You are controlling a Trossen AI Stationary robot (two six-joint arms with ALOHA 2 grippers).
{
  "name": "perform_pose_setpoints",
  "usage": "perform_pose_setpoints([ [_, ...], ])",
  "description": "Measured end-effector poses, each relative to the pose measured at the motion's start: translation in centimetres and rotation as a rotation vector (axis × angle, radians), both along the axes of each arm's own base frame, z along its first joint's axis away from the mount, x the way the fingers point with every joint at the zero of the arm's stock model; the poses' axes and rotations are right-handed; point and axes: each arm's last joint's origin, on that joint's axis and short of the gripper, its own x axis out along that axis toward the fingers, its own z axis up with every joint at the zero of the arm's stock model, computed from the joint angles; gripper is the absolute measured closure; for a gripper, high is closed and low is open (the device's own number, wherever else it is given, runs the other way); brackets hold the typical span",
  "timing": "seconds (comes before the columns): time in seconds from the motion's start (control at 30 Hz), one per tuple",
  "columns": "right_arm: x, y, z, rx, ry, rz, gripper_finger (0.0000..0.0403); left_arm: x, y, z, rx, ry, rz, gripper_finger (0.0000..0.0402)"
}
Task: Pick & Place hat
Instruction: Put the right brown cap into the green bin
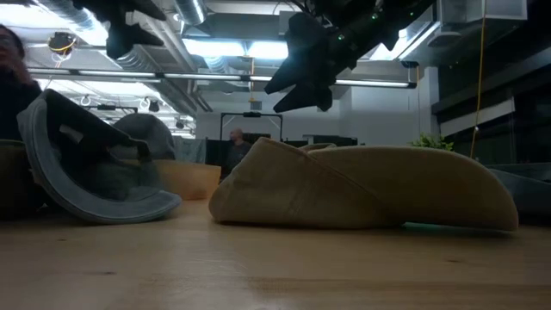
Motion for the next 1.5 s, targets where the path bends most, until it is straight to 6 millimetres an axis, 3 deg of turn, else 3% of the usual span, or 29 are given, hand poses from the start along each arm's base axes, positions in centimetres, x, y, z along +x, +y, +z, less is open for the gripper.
perform_pose_setpoints([
  [0.3,0.0,1.7,-0.3,0.007,0.039,0.046,0.0124,2.0,-2.0,-0.5,0.003,0.069,-0.088,0.0190],
  [0.7,-2.0,4.6,-2.4,0.098,0.343,0.191,0.0124,6.5,-4.3,-2.4,0.003,0.213,-0.226,0.0190],
  [1.07,-2.1,9.2,-2.1,0.116,0.365,0.204,0.0124,10.5,-6.6,-4.8,-0.025,0.317,-0.353,0.0190],
  [1.5,-2.8,15.5,-0.5,0.078,0.320,0.179,0.0124,12.9,-11.1,-7.4,-0.051,0.427,-0.418,0.0190],
])
